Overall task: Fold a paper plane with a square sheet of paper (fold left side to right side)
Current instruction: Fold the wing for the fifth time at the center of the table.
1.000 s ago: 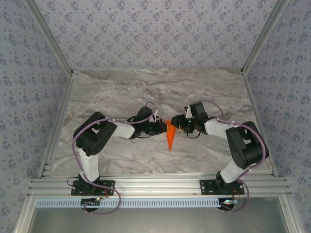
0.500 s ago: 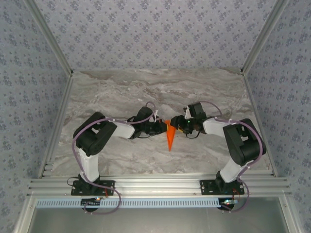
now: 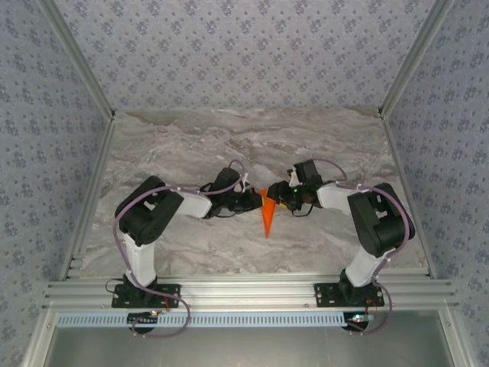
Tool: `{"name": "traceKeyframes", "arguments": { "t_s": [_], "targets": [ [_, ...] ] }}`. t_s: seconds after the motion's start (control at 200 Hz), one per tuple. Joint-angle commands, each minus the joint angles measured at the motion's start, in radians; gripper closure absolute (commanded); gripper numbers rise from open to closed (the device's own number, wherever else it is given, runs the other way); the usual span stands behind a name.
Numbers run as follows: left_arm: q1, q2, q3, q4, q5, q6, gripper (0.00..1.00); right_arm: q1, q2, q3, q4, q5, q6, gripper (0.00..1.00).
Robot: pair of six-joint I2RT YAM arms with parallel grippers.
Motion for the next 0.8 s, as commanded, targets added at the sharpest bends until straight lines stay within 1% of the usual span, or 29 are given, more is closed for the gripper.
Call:
{"name": "traceKeyframes", "arguments": {
  "t_s": [0.0, 0.445, 0.655, 0.794],
  "targets": [
    [0.012, 0.005, 0.026, -0.013, -0.008, 0.040, 0.98, 0.016, 0.047, 0.025, -0.064, 0.037, -0.031, 0.46],
    [0.013, 0.057, 0.043, 0.008, 0.018, 0.042, 0.98, 0.035, 0.079, 0.042, -0.087, 0.045, -0.049, 0.46],
    [0.014, 0.083, 0.044, 0.012, 0.014, 0.041, 0.98, 0.035, 0.064, 0.040, -0.086, 0.043, -0.052, 0.46],
    [0.014, 0.097, 0.049, 0.014, 0.014, 0.040, 0.98, 0.030, 0.021, 0.039, -0.089, 0.042, -0.060, 0.46]
  ]
}}
